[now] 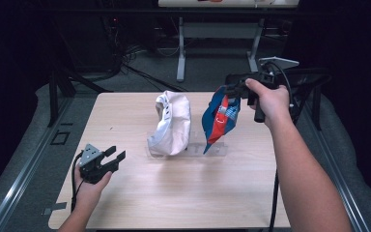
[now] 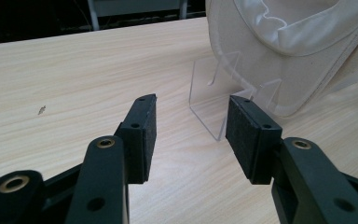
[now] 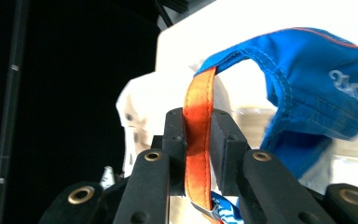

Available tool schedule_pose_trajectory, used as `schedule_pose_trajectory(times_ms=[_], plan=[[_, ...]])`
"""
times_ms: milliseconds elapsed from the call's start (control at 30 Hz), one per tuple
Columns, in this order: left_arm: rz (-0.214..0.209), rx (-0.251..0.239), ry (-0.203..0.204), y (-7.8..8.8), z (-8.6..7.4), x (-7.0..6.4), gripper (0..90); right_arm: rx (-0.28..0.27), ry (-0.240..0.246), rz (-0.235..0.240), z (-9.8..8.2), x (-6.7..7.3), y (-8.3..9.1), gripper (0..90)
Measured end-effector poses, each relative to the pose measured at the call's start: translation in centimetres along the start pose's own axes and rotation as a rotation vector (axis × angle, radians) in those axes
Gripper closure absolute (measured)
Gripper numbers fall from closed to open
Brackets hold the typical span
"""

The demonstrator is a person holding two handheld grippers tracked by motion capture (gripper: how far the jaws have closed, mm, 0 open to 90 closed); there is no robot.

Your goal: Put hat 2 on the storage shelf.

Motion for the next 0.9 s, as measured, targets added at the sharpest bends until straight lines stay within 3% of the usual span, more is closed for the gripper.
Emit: schedule_pose_trajectory(times_ms=[133,233,533,700,900], plan=[[0.000,-0.001,0.001,0.0,0.0,0.0,53.5,0.027,0.010,-0.040,-0.6,-0.7,-1.2,77.6],[0.000,0.000,0.001,0.0,0.0,0.0,53.5,0.039,0.008,-0.039,-0.9,-0.9,-1.7,77.5],[0.006,0.004,0.002,0.0,0.0,0.0,53.1,0.041,0.035,-0.106,-1.6,-1.6,-1.5,73.3],[0.005,0.005,0.001,0.0,-0.1,0.1,52.3,0.036,0.076,-0.166,-2.0,-1.5,-0.9,70.0],[0.009,0.003,0.001,-0.1,-0.1,0.2,51.3,0.037,0.177,-0.283,-3.1,-1.0,-0.4,62.5]])
Point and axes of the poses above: each handheld gripper's, and its own axes: y roughly backward along the jaws, z roughly out of its top, x roughly to its left, the point moved 3 cm from there along -y, roughly forward along the jaws, and after that the axes turned 8 degrees about y, right-handed, at the moved point
